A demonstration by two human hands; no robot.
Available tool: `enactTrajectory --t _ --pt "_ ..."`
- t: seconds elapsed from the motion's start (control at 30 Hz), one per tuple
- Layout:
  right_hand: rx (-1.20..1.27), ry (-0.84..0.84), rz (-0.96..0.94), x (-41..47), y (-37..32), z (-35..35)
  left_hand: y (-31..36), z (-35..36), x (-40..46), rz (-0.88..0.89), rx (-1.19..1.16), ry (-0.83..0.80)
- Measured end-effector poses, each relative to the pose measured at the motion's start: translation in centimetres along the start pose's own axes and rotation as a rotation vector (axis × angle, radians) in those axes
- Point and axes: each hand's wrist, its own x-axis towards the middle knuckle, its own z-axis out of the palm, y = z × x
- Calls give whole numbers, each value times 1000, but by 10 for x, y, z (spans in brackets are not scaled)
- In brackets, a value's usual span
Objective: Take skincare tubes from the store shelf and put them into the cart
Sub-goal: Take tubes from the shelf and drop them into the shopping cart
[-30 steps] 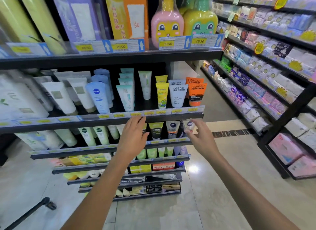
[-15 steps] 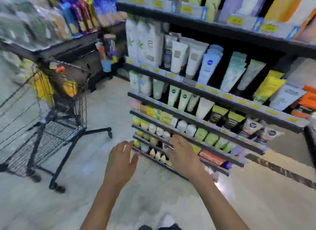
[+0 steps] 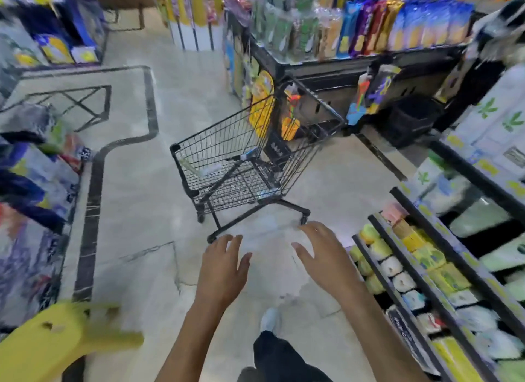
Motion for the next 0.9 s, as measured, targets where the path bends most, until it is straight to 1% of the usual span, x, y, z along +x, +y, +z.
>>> enactTrajectory --t 0.13,0.23,0.37,0.53,0.67,0.8,0.9 --pt "51 -58 -47 63 4 13 -11 -2 57 -65 9 4" --pt "91 -106 -45 101 13 18 -10 -5 111 -84 36 23" --pt "153 -148 8 149 34 19 -11 4 184 -117 71 -15" --pt "133 -204 7 222 47 21 -18 21 245 -161 27 -46" --pt "152 -236 -8 288 40 19 -34 30 275 -206 -30 -65" --pt "128 -259 -34 368 22 22 -63 41 309 -263 -18 -75" --pt "113 -277 -64 433 5 29 -86 44 342 -284 -52 -72"
